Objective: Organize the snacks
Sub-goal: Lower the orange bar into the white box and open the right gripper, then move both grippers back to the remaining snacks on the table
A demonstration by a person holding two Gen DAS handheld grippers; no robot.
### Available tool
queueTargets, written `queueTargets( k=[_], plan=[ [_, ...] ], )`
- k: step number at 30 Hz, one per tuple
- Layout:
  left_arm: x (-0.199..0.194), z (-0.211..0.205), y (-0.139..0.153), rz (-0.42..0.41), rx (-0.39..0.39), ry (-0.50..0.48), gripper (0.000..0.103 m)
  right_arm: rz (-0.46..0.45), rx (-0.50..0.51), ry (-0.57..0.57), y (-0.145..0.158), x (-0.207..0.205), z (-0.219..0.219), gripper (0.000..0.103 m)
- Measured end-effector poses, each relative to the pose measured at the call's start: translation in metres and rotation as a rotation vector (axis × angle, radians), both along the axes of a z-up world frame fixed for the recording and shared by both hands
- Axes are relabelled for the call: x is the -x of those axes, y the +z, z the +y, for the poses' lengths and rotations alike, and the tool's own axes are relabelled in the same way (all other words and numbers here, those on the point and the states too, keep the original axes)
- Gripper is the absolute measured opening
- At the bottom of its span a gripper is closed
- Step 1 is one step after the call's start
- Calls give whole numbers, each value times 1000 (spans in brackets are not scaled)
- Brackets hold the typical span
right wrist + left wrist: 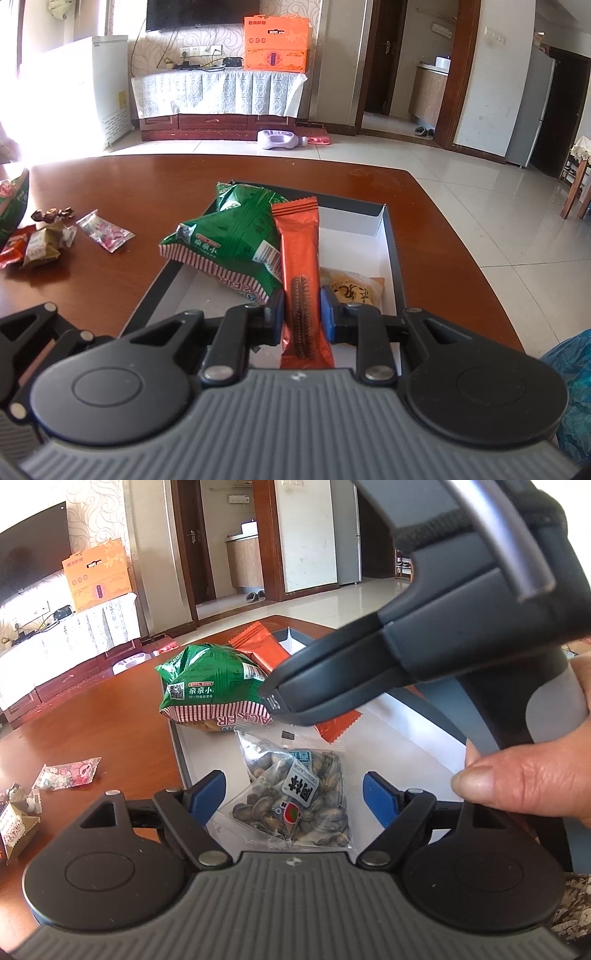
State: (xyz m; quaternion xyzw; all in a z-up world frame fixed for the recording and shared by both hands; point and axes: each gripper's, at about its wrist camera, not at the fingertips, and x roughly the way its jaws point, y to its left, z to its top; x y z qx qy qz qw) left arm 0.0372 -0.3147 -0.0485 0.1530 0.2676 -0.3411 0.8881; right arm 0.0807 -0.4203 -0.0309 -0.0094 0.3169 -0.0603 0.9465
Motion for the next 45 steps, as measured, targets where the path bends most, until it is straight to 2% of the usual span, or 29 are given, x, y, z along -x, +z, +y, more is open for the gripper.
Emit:
queueTargets(
  k=[5, 9, 14, 19, 23, 26, 32, 35, 38, 41, 45],
  plan=[
    [-2, 2, 2, 13, 12, -1, 85, -15, -27, -7, 4, 7, 1, 26],
    [-2, 2, 2, 19, 20, 3, 87, -39, -47, -12, 11, 23, 1, 47],
    [-9, 12, 8, 51, 68, 3, 88, -80, -73, -45, 20, 44, 2, 58],
    [-9, 20, 16, 71, 121, -30, 90, -148, -79, -98, 30, 68, 7, 59],
    [1, 26, 23, 36, 139, -72, 94, -215, -80, -142, 34, 88, 11, 60],
    [10, 31, 29, 13, 138, -81, 94, -250, -78, -162, 36, 96, 16, 70],
    [27, 59, 41, -63, 116, -67, 94, -284, -94, -141, 39, 97, 35, 70],
    [28, 84, 43, -91, 92, -25, 94, -304, -82, -96, 42, 91, 54, 70],
    [20, 116, 42, -110, 72, 57, 94, -313, -99, -60, 43, 85, 71, 70],
    [5, 155, 41, -125, 59, 195, 94, -306, -133, -41, 42, 75, 86, 70],
    [-28, 203, 34, -121, 19, 436, 94, -278, -156, -10, 40, 63, 104, 70]
  ],
)
